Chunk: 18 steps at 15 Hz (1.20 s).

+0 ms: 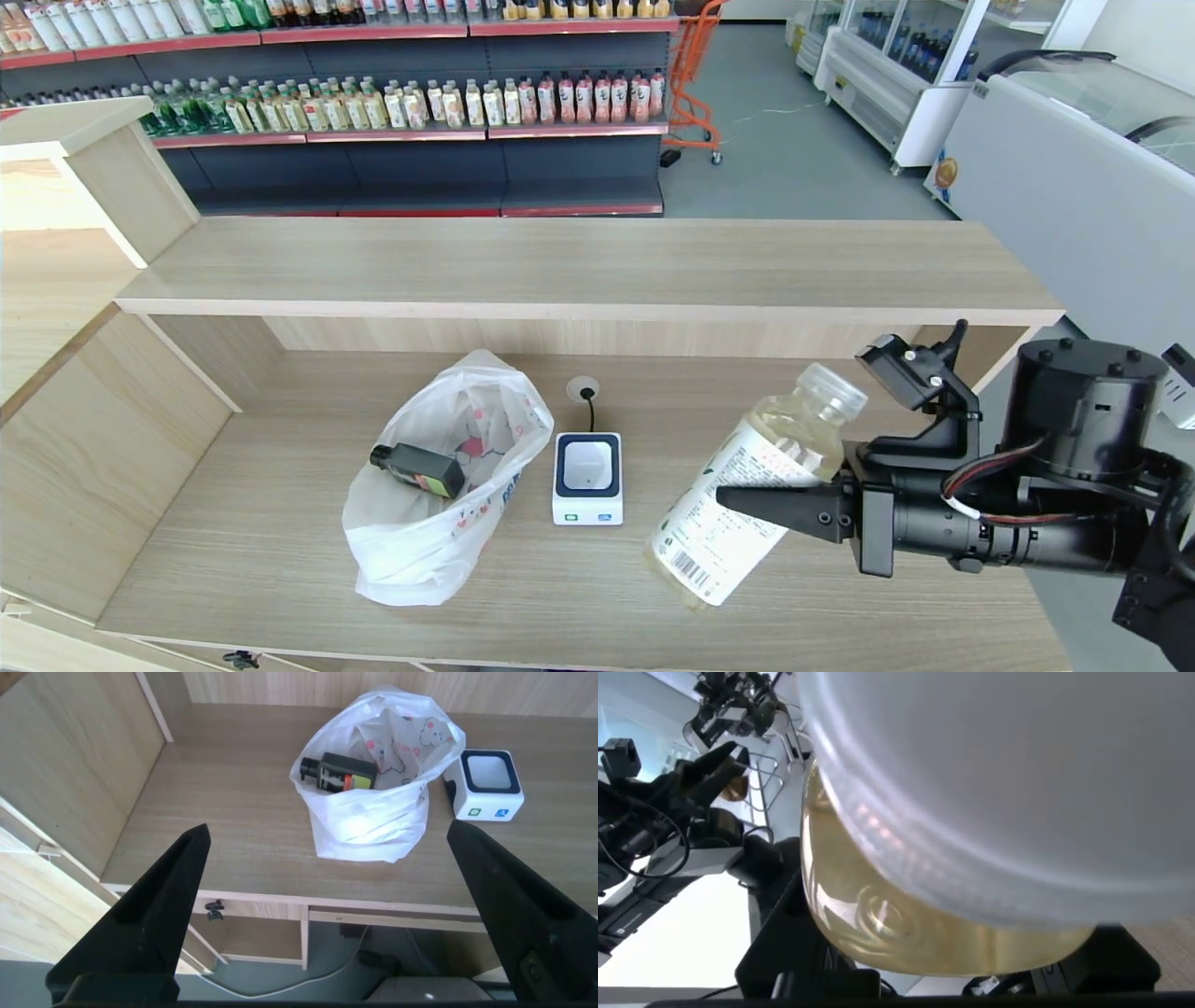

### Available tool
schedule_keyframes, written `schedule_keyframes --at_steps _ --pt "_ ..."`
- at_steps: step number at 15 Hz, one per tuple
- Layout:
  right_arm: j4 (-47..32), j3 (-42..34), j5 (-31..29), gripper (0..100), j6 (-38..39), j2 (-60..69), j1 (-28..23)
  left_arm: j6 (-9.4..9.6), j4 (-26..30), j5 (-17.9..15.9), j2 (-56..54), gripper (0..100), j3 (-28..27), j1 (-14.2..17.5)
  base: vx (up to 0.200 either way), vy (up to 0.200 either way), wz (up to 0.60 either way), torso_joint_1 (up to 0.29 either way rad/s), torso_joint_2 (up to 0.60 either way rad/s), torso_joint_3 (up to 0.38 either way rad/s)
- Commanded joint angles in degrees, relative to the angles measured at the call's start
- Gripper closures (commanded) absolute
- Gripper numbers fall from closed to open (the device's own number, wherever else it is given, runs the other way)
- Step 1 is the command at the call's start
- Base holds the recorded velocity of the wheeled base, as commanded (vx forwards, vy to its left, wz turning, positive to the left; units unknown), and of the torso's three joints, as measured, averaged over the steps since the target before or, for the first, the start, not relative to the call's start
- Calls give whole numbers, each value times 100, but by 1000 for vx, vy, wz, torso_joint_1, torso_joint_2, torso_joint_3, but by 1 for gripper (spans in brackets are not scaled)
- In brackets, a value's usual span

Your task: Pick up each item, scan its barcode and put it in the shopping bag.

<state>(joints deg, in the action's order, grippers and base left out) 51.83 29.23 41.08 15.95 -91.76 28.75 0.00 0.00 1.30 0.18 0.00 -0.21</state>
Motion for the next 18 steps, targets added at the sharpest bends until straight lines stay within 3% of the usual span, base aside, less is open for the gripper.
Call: schedule_keyframes --at_steps 1,18 --pt "2 -58 49 100 -4 106 79 0 0 1 -1 0 0 3 0 0 0 0 0 0" --pt "2 -146 93 100 -241 176 430 0 0 1 -1 0 0 3 0 0 0 0 0 0"
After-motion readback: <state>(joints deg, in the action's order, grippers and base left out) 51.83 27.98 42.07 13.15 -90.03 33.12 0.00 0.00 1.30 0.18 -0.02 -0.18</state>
